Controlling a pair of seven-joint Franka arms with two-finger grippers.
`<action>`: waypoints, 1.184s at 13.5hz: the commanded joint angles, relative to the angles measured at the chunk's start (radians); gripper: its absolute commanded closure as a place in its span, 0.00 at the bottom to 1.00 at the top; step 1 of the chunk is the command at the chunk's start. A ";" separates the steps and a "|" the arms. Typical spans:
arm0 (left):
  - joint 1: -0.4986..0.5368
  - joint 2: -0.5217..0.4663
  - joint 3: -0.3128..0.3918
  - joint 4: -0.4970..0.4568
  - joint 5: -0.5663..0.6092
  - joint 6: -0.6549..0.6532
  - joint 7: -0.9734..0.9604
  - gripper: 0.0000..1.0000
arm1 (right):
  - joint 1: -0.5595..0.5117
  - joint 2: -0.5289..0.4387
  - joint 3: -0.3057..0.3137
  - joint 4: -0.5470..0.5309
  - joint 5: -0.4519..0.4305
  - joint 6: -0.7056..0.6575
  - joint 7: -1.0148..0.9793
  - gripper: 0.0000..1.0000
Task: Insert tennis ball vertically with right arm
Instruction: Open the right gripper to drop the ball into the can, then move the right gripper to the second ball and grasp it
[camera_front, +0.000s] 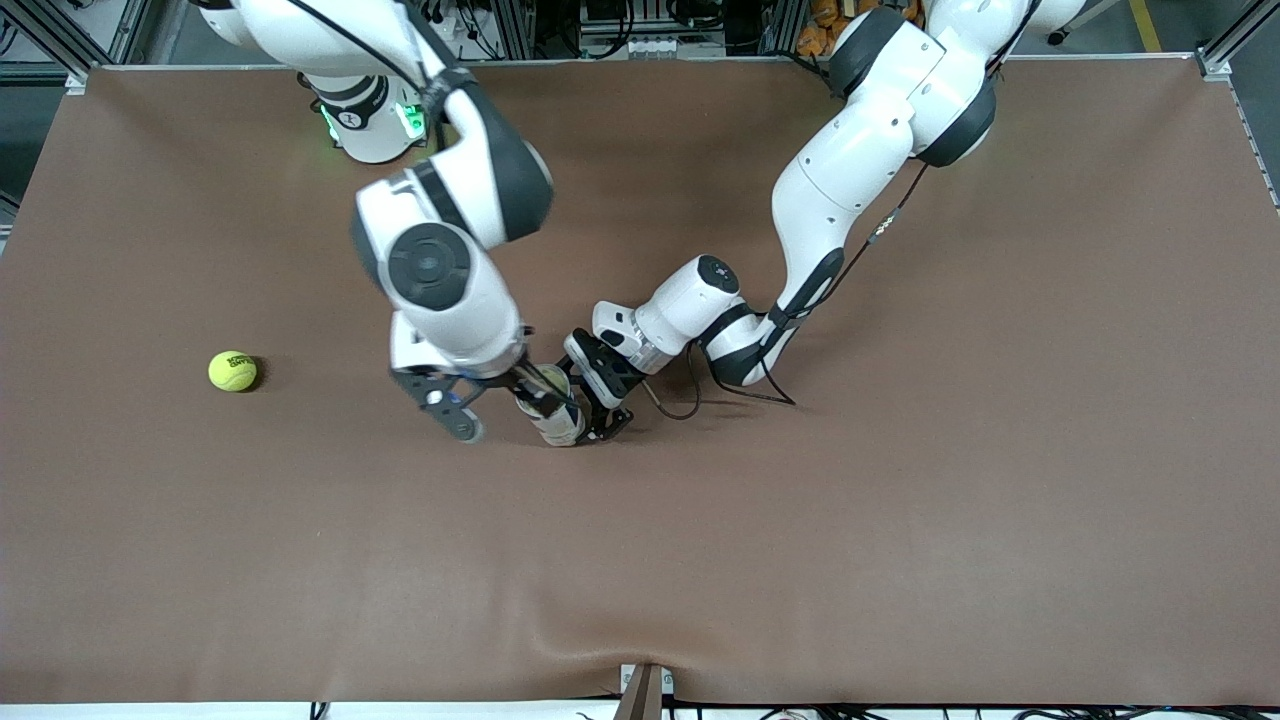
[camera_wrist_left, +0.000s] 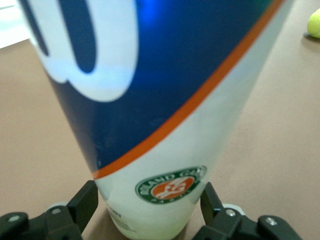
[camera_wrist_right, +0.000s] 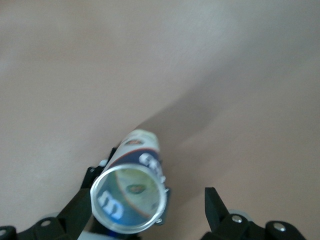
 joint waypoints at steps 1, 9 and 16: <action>-0.004 -0.003 0.010 -0.008 0.001 0.028 -0.001 0.09 | -0.099 -0.067 0.012 -0.012 0.013 -0.118 -0.157 0.00; -0.006 -0.003 0.010 -0.005 -0.002 0.028 0.004 0.00 | -0.422 -0.099 0.009 -0.041 -0.043 -0.407 -0.843 0.00; -0.003 -0.010 0.010 -0.003 0.000 0.028 0.004 0.00 | -0.637 -0.087 0.009 -0.208 -0.169 -0.212 -1.218 0.00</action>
